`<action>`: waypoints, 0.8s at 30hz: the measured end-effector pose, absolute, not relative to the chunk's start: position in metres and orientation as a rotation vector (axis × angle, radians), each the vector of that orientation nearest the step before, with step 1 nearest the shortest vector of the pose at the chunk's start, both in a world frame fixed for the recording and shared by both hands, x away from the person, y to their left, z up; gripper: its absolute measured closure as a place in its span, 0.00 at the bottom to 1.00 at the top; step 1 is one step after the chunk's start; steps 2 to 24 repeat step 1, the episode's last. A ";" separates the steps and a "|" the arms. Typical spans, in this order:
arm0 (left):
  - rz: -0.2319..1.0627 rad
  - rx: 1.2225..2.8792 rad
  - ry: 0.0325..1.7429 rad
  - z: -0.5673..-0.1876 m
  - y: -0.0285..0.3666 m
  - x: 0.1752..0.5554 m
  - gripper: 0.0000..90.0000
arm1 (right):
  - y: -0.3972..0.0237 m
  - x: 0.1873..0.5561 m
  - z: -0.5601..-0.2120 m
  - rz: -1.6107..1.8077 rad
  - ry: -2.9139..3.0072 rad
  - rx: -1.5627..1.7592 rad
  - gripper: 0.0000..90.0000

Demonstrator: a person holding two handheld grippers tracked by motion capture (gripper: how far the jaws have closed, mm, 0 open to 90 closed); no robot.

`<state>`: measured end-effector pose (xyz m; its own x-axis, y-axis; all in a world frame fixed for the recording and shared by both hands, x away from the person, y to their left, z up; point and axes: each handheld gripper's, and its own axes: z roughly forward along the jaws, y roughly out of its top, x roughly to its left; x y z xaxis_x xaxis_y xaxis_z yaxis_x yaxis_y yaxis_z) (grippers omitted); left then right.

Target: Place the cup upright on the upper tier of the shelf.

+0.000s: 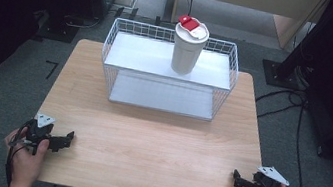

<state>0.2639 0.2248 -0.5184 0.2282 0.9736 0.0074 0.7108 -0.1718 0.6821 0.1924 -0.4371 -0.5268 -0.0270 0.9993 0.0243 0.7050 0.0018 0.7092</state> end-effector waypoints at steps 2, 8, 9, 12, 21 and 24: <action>0.616 1.952 1.543 -0.518 0.225 0.264 0.00 | -0.437 0.192 -0.527 0.767 1.783 1.753 0.00; 0.616 1.952 1.543 -0.518 0.225 0.264 0.00 | -0.437 0.192 -0.527 0.767 1.783 1.753 0.00; 0.616 1.952 1.543 -0.518 0.225 0.264 0.00 | -0.437 0.192 -0.527 0.767 1.783 1.753 0.00; 0.616 1.952 1.543 -0.518 0.225 0.264 0.00 | -0.437 0.192 -0.527 0.767 1.783 1.753 0.00; 0.616 1.952 1.543 -0.518 0.225 0.264 0.00 | -0.437 0.192 -0.527 0.767 1.783 1.753 0.00; 0.616 1.952 1.543 -0.518 0.225 0.264 0.00 | -0.437 0.192 -0.527 0.767 1.783 1.753 0.00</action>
